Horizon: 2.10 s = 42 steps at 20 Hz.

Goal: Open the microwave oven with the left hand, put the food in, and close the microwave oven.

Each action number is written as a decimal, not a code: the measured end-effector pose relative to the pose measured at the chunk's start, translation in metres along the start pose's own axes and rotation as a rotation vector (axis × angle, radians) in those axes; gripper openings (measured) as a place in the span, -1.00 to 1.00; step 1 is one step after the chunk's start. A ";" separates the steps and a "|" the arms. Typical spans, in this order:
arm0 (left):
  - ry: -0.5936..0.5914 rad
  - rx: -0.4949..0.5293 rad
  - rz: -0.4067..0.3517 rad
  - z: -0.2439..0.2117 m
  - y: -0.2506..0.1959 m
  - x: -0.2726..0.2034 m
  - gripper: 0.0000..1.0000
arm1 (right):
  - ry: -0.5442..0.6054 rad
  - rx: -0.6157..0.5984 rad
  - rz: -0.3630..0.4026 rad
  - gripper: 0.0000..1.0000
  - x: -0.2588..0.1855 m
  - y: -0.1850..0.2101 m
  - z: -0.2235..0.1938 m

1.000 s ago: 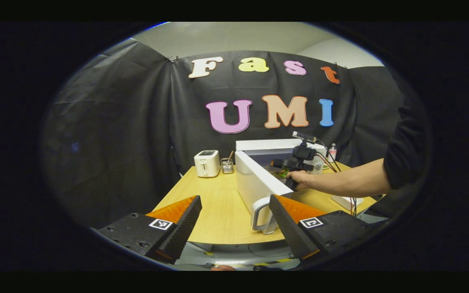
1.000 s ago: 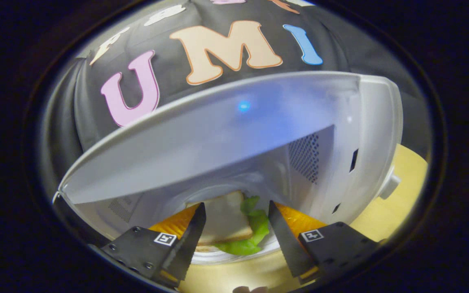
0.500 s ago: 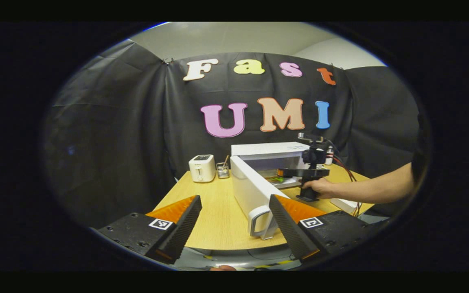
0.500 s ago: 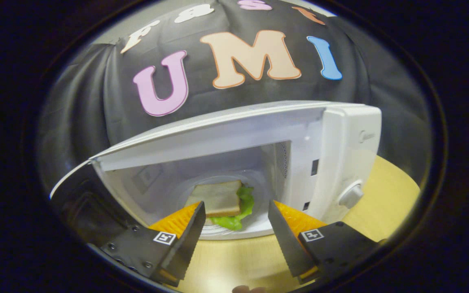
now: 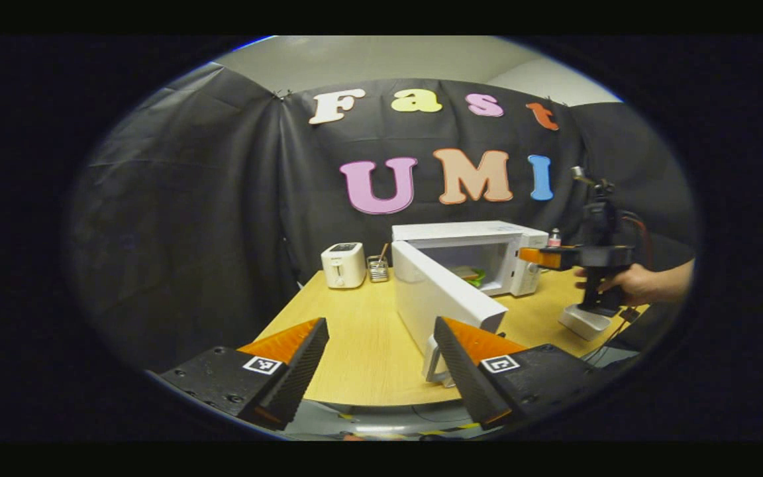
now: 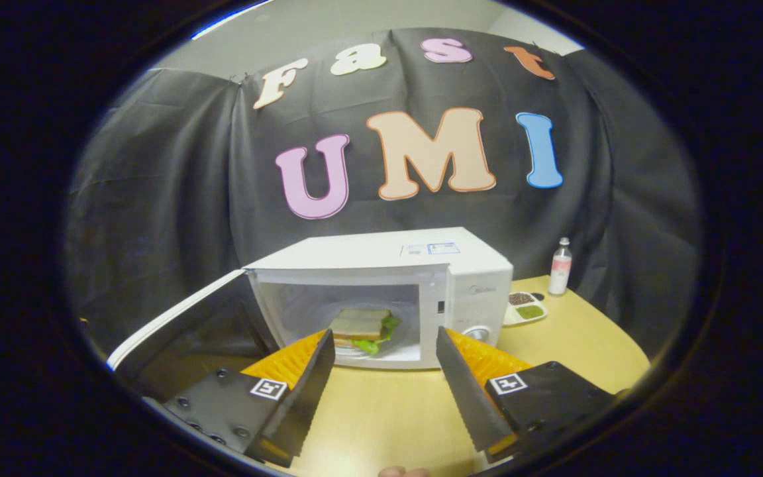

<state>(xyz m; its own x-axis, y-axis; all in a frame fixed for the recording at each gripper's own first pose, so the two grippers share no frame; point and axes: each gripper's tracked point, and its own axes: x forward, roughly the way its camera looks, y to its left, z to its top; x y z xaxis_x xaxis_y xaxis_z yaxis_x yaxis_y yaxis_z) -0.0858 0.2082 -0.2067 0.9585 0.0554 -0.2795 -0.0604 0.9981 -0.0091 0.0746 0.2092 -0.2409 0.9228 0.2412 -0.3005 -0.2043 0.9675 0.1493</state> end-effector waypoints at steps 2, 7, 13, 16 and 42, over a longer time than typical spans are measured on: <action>0.020 0.009 -0.012 -0.009 -0.002 0.008 0.64 | -0.011 -0.015 0.002 0.89 -0.024 -0.007 0.011; 0.043 0.057 0.031 -0.021 0.006 0.022 -0.43 | -0.039 -0.042 0.002 0.75 -0.062 -0.021 0.035; 0.072 0.042 0.035 -0.037 -0.014 0.043 -1.00 | -0.077 -0.090 -0.006 0.73 -0.087 -0.042 0.061; 0.072 0.067 0.042 -0.035 -0.027 0.048 -0.99 | -0.090 -0.086 -0.002 0.75 -0.096 -0.054 0.073; 0.067 0.134 -0.202 -0.002 -0.210 0.135 -0.95 | -0.170 -0.068 -0.131 0.89 -0.161 -0.185 0.121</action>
<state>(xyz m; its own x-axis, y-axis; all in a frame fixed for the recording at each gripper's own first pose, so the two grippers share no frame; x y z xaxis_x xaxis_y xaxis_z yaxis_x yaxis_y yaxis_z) 0.0552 0.0056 -0.2447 0.9266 -0.1433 -0.3477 0.1725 0.9835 0.0544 0.0033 -0.0176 -0.1063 0.9835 0.1024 -0.1494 -0.0953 0.9940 0.0538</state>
